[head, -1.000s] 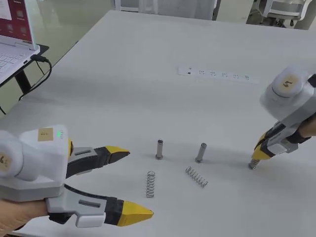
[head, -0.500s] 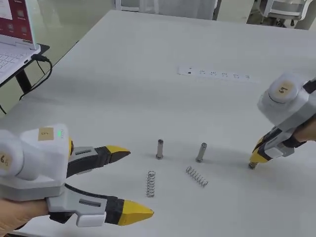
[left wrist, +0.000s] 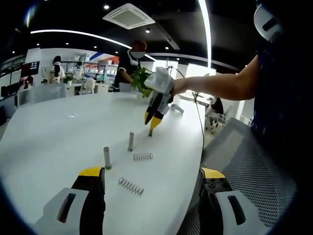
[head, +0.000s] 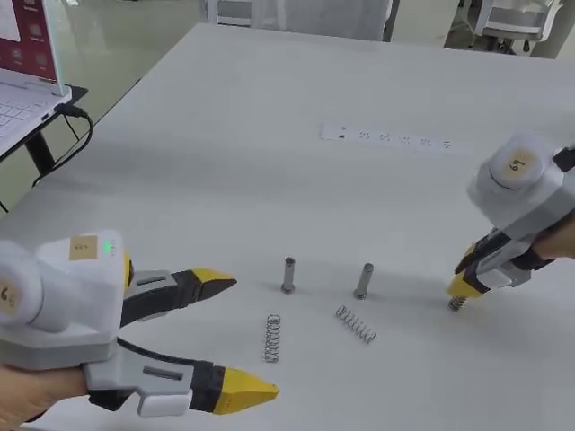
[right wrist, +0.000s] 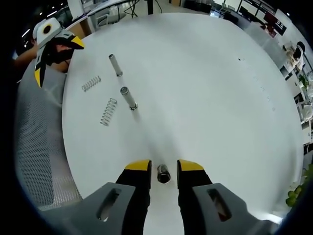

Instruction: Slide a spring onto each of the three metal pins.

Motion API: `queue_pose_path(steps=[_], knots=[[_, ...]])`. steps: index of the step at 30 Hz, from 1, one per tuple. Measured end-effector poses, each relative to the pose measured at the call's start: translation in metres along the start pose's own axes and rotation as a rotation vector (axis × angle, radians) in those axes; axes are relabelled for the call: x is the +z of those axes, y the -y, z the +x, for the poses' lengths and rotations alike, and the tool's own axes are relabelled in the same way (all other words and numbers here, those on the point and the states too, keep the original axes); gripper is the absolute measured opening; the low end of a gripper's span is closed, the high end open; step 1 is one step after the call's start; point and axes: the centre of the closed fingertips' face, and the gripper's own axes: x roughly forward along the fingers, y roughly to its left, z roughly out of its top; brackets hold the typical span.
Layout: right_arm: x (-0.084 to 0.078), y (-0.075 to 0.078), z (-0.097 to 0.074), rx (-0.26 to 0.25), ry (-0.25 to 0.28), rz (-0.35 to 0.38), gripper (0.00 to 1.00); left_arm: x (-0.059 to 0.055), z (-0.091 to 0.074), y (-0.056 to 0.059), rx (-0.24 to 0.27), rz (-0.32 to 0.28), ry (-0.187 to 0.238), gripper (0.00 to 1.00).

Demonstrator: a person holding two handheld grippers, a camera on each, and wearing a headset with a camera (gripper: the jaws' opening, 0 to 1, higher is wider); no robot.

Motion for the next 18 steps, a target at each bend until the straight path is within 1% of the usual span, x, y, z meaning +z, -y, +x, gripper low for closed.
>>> queue_pose_path(steps=[8, 14, 18], knots=[[0.024, -0.001, -0.017, -0.048, 0.055, -0.039, 0.22, 0.000, 0.001, 0.001, -0.006, 0.002, 0.003, 0.75], [0.040, -0.012, -0.024, -0.047, 0.091, -0.044, 0.23, 0.001, 0.001, 0.002, -0.008, 0.003, 0.004, 0.75], [0.049, -0.025, -0.026, -0.035, 0.113, -0.038, 0.22, 0.001, 0.001, 0.003, -0.008, 0.005, 0.003, 0.75]])
